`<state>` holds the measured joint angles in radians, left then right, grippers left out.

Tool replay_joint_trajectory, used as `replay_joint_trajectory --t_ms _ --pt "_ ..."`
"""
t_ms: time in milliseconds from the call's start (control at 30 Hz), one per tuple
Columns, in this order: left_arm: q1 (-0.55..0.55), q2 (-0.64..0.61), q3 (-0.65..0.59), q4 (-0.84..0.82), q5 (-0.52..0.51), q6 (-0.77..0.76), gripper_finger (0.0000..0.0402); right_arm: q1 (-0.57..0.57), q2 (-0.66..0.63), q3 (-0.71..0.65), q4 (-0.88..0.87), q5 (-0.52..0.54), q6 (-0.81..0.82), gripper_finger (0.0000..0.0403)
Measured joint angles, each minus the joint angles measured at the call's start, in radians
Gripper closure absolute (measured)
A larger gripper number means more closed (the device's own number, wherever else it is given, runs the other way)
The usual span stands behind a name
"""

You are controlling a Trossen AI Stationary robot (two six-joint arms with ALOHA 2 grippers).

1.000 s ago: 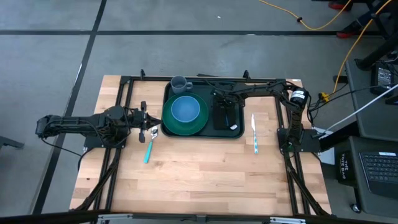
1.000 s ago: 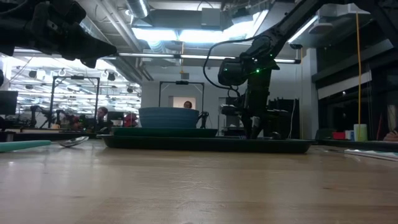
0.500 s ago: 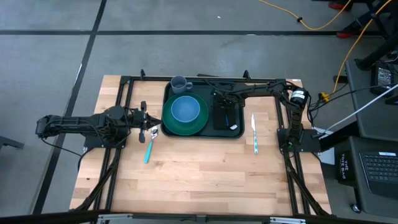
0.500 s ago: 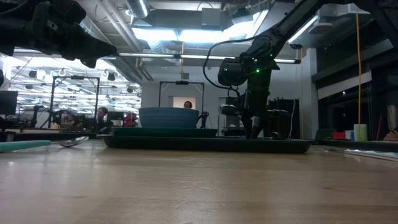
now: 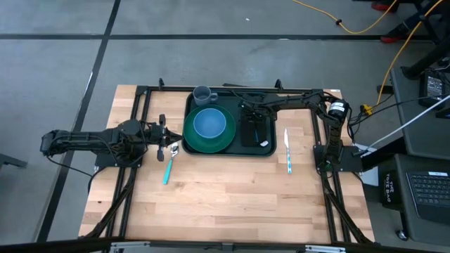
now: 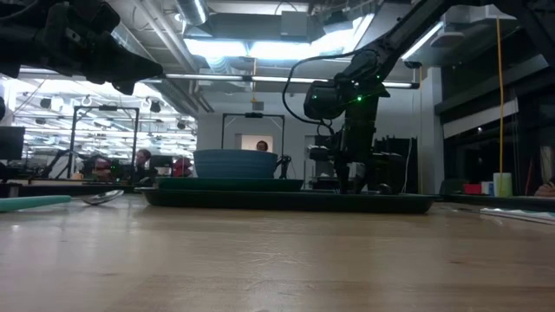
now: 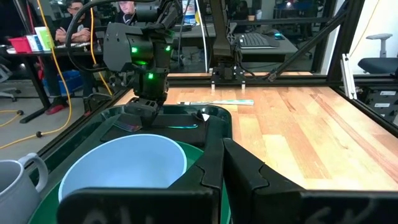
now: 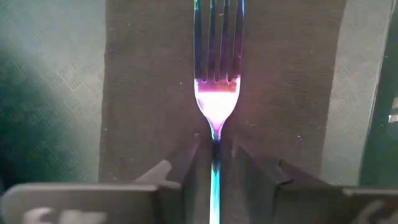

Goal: Set up tray
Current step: Put the green spoon on the black napkin to the left of the blue fork

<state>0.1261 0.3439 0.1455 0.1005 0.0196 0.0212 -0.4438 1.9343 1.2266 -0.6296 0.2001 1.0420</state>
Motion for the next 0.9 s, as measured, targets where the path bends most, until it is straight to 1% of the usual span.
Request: replay_joint_trajectory --t_ms 133,233,333,400,600,733,900 --pt "0.000 0.000 0.000 0.000 0.000 0.000 0.0398 0.000 0.000 0.000 0.000 -0.003 0.001 0.0268" --pt "0.000 0.000 0.000 0.000 0.000 0.000 0.0398 0.000 0.000 0.000 0.000 -0.010 -0.003 0.0253" --pt "0.000 0.000 0.000 0.000 0.000 0.000 0.0398 0.000 0.000 0.003 -0.009 -0.021 -0.020 0.0246" --pt "0.000 0.000 0.000 0.000 0.000 0.000 0.0398 0.000 0.000 0.027 -0.049 -0.021 -0.039 0.0245" --pt "0.000 0.000 0.000 0.000 0.000 0.000 0.0398 0.000 0.000 0.170 -0.199 -0.008 -0.104 0.0245" --pt "0.000 0.000 0.000 0.000 0.000 0.000 0.0398 0.022 0.000 0.281 -0.284 0.068 -0.162 0.0245" --pt "0.000 0.000 0.000 0.000 0.000 0.000 0.0398 0.091 0.000 0.392 -0.354 0.167 -0.241 0.0245"
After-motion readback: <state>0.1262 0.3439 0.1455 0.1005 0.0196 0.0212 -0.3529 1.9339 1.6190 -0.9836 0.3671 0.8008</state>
